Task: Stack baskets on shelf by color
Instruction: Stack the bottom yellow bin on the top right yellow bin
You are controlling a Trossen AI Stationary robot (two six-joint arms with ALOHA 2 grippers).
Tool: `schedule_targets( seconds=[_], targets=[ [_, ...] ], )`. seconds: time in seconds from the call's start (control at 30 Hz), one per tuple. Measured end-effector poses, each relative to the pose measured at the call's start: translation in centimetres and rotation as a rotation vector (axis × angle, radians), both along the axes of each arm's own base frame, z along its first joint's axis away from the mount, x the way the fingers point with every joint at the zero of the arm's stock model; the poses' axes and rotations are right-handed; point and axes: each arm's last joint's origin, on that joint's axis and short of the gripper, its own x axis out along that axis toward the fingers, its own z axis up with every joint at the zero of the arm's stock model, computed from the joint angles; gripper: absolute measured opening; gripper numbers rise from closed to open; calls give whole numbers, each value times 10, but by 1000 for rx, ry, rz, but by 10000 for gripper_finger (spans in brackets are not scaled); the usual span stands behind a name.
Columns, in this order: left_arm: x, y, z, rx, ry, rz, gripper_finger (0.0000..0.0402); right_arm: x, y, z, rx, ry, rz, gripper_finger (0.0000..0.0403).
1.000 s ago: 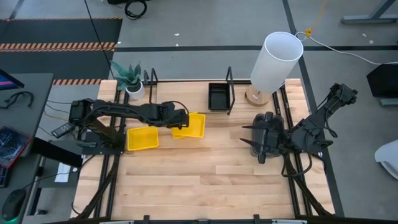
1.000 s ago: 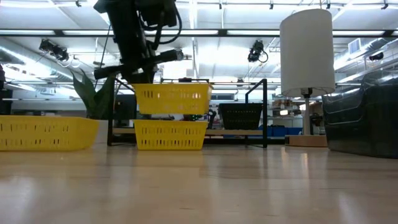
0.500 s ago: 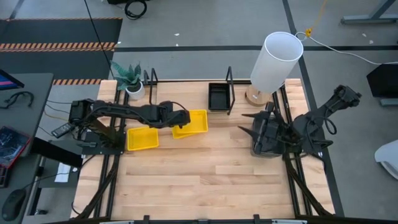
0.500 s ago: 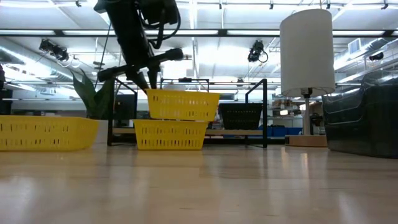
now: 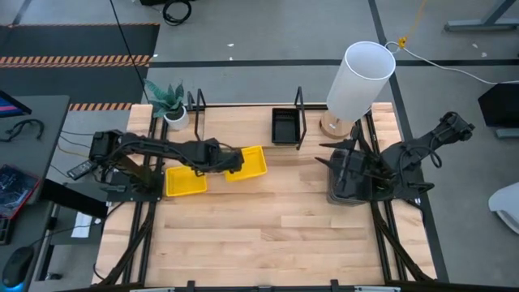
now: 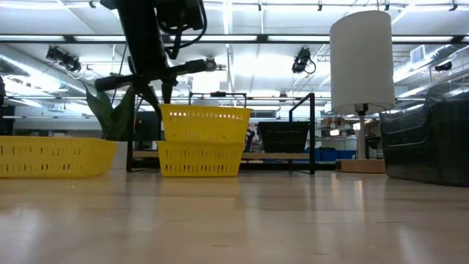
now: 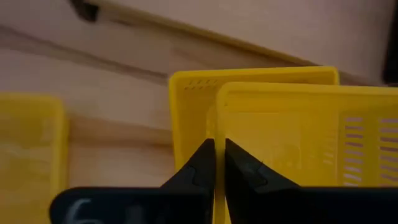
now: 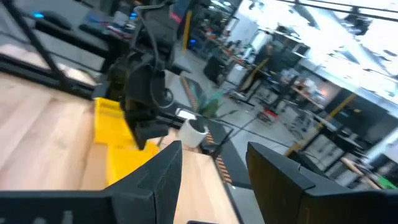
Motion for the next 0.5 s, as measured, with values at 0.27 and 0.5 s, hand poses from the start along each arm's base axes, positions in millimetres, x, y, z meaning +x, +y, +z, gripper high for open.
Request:
schedule_targets(
  seconds=[0.27, 0.5],
  targets=[
    [-10, -12, -2, 2, 64, 65, 36, -11, -5, 0, 21, 20, 39, 177],
    [-8, -13, -1, 68, 27, 98, 33, -15, -7, 0, 24, 25, 44, 177]
  ],
)
